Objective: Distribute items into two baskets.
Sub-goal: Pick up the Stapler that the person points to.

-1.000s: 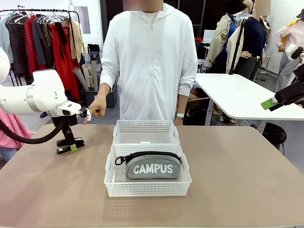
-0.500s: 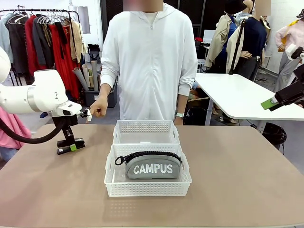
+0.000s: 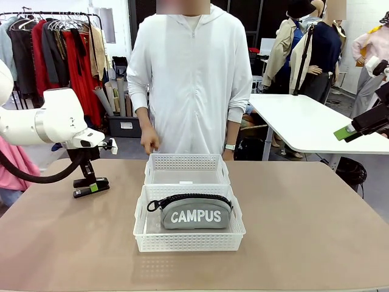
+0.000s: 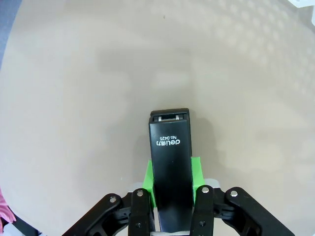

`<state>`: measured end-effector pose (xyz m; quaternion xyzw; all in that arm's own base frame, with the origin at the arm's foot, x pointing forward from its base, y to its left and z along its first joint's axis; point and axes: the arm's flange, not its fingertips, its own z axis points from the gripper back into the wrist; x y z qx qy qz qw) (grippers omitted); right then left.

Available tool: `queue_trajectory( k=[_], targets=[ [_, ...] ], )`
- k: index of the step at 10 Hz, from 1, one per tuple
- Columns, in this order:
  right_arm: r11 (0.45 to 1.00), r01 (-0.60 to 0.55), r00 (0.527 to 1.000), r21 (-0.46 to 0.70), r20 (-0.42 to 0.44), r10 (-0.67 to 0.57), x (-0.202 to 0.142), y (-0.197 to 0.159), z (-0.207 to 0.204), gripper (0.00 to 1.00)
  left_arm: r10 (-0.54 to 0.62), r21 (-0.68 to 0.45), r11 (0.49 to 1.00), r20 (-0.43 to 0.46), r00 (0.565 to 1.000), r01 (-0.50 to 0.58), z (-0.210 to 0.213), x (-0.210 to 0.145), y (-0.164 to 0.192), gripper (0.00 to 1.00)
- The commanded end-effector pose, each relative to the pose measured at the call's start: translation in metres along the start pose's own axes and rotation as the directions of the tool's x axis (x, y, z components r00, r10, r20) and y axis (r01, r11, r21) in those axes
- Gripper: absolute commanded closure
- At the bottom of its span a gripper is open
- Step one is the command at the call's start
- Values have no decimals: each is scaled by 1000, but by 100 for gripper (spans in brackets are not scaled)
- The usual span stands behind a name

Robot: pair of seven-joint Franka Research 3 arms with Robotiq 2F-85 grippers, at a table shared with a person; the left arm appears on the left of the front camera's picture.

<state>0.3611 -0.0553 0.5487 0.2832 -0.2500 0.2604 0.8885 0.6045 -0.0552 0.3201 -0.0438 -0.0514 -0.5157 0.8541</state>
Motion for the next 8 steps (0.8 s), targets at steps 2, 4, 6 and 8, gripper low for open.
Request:
queue_trajectory(
  k=[2,4,6,8],
  targets=[
    [1000,-10,1000,9,20,10,-1,2,-1,0,1,-7,1000,-5,1000,-1,-2,-1,0,100],
    [1000,-10,1000,9,20,10,-1,2,-1,0,1,-7,1000,-5,1000,-1,-2,-1,0,100],
    [1000,-10,1000,9,20,10,-1,2,-1,0,0,0,1000,0,1000,0,0,0,0,100],
    [1000,-10,1000,9,20,10,-1,2,-1,0,-15,46,999,-19,1000,16,54,-3,-9,100]
  ],
)
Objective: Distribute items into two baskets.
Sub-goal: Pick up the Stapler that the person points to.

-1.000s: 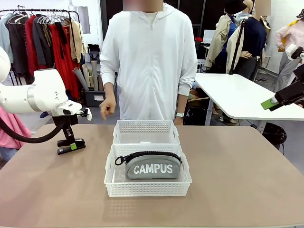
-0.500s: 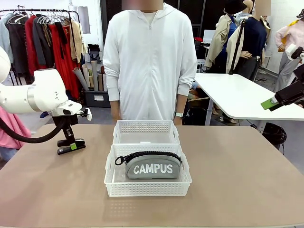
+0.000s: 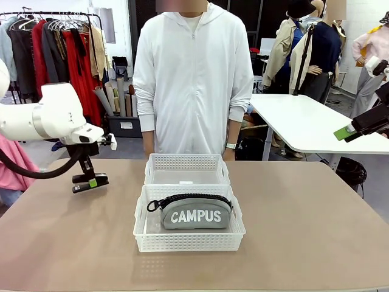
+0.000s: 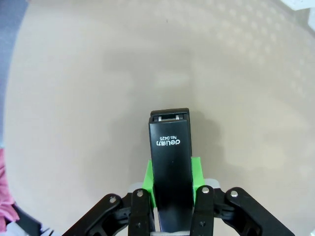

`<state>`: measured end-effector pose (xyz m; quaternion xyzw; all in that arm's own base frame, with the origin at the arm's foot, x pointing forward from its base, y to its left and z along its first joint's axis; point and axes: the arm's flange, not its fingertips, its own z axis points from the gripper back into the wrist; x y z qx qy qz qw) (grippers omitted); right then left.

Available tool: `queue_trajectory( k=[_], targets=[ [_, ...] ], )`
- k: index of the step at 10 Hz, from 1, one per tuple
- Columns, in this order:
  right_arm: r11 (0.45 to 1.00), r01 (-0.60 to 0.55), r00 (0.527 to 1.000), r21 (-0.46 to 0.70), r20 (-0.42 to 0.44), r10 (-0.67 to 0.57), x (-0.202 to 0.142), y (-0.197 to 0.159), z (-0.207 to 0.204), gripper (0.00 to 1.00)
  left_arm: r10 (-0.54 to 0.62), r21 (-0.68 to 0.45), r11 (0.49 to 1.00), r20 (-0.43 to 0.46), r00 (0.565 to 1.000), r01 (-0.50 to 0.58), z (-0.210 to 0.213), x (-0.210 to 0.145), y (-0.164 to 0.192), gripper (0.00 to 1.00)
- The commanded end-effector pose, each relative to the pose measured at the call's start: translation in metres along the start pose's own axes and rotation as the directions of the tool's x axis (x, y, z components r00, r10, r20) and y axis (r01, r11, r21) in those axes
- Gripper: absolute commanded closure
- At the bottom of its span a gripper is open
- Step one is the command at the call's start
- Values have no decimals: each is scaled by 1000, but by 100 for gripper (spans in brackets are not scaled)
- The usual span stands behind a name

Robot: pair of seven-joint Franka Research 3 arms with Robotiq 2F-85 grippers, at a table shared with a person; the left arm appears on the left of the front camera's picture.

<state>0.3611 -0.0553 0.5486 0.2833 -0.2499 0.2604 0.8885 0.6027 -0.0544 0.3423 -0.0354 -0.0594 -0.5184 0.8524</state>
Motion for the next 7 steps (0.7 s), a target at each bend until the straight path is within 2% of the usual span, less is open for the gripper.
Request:
queue_trajectory(
  k=[1,3,5,7],
  targets=[
    [1000,-10,1000,9,20,10,-1,2,-1,0,-18,24,1000,-22,1000,18,55,-5,-11,100],
    [1000,-10,1000,9,20,10,-1,2,-1,0,-25,47,999,-44,999,27,103,-5,-26,100],
    [1000,-10,1000,9,20,10,-1,2,-1,0,-5,73,997,-46,999,9,143,-3,-59,100],
    [1000,-10,1000,9,20,10,-1,2,-1,0,0,156,988,-49,999,8,174,-9,-92,100]
  ],
)
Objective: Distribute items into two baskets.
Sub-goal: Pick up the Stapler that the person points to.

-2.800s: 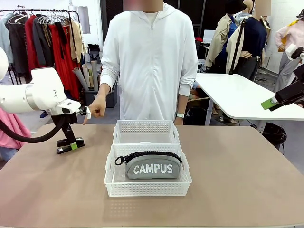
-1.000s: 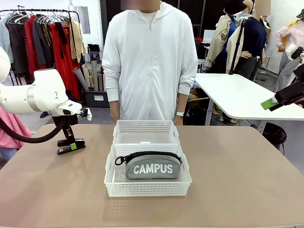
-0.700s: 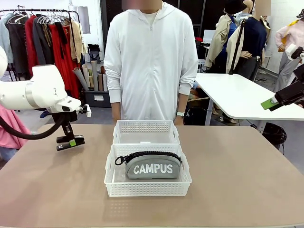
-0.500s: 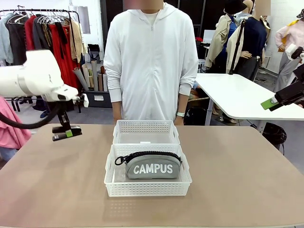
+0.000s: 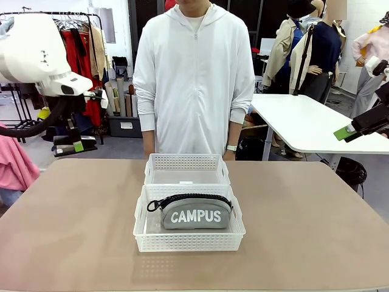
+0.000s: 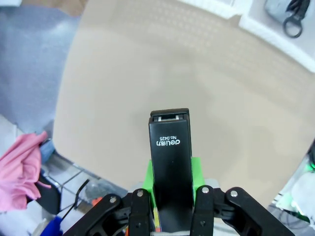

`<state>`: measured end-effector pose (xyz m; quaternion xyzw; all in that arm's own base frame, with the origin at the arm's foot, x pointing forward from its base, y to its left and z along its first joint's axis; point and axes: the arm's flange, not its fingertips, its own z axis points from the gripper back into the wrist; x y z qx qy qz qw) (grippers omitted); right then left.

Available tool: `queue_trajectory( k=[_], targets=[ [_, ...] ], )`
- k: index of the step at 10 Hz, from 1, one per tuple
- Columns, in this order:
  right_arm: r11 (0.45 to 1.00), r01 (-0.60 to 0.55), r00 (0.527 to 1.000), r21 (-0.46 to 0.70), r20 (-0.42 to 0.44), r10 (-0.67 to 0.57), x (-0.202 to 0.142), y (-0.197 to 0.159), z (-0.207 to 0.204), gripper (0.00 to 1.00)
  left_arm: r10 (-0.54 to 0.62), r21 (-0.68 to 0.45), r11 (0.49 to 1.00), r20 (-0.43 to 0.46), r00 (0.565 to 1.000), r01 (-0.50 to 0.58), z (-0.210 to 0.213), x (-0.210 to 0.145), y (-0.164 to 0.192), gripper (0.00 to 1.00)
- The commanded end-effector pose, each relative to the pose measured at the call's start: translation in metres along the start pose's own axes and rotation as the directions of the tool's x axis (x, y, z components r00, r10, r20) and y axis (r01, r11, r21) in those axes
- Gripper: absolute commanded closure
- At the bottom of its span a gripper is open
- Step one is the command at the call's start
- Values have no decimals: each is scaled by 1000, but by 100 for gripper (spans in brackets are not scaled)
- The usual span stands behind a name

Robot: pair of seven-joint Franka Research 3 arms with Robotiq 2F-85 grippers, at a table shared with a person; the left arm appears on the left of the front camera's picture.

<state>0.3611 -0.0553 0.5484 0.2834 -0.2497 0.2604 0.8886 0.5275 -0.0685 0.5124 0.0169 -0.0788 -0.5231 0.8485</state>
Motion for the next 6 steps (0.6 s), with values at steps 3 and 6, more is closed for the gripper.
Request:
queue_trajectory(
  k=[3,6],
  targets=[
    [1000,-11,1000,9,21,11,-1,2,-1,0,26,42,999,-67,997,-23,23,-16,-32,100],
    [1000,-11,1000,9,21,11,-1,2,-1,0,6,44,999,-21,1000,-5,22,-7,-25,100]
  ],
)
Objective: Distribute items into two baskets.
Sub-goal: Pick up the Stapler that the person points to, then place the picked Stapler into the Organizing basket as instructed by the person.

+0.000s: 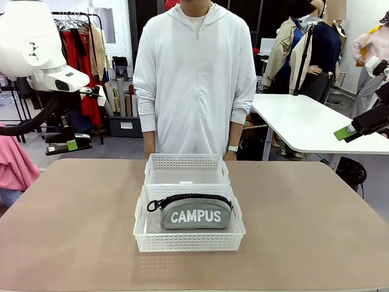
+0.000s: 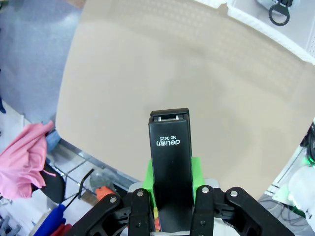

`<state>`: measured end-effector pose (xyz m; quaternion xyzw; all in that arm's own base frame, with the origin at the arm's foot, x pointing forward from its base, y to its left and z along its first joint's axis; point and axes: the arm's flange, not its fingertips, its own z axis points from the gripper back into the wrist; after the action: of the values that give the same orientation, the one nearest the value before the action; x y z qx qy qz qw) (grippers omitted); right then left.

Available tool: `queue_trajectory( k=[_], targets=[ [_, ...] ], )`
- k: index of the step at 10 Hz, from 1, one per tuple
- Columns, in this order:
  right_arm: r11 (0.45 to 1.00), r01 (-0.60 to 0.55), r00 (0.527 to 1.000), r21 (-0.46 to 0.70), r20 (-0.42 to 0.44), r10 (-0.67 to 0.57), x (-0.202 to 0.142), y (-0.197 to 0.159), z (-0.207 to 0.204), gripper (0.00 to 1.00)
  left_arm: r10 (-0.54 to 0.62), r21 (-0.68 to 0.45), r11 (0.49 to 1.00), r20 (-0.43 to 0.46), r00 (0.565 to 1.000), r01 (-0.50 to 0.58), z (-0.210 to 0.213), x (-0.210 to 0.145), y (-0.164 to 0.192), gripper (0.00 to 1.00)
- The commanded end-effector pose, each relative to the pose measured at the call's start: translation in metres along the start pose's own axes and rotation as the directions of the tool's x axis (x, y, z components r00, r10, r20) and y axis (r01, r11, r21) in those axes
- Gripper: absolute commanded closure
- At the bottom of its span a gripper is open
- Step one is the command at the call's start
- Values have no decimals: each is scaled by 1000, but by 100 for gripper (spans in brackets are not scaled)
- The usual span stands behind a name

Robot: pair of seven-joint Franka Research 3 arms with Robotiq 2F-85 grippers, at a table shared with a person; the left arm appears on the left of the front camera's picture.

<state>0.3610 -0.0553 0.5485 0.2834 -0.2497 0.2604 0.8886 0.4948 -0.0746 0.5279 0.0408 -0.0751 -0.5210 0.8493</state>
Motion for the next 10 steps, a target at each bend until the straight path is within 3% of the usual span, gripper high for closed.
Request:
queue_trajectory(
  k=[1,10],
  targets=[
    [1000,-11,1000,9,21,11,-1,2,-1,0,5,7,1000,10,1000,-5,2,0,5,100],
    [1000,-11,1000,9,21,11,-1,2,-1,0,5,7,1000,10,1000,-5,2,0,5,100]
  ],
)
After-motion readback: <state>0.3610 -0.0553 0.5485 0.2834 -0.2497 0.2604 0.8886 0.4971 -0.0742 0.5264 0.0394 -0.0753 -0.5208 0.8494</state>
